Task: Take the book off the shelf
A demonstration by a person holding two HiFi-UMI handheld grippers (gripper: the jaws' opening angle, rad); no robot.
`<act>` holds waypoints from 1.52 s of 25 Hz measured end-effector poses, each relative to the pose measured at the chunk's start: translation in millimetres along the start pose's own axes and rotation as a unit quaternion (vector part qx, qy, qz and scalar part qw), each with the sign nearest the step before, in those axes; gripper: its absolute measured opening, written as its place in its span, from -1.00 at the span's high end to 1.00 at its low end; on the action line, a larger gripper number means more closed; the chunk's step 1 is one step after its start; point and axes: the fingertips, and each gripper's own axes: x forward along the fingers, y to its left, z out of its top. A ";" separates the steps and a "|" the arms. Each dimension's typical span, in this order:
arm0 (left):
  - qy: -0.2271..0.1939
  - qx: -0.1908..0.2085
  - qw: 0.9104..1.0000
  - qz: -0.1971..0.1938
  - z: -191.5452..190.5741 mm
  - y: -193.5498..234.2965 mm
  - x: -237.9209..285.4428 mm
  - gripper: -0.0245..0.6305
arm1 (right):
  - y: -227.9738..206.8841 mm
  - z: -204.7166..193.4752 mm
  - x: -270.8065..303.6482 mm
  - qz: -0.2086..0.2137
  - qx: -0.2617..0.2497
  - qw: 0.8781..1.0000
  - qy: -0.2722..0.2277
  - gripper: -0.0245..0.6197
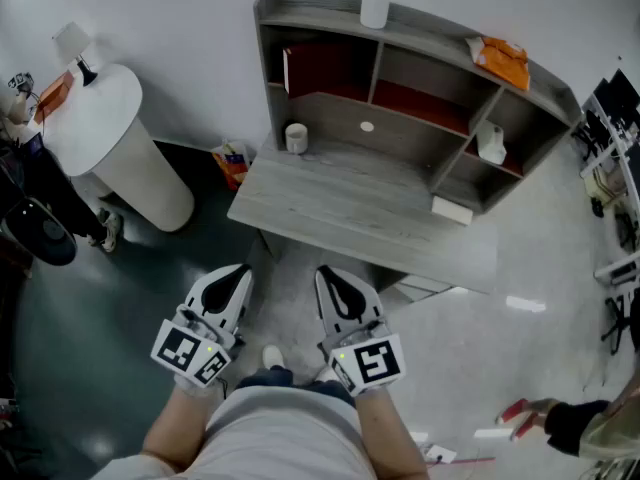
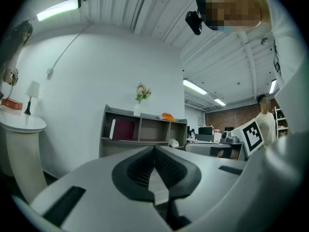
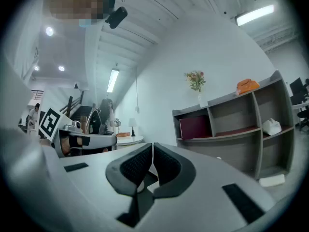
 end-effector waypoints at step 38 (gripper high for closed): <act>0.012 -0.021 1.000 0.016 -12.6 160.7 2.6 0.87 | 13.8 -39.6 142.8 -0.013 0.031 0.999 0.033 0.86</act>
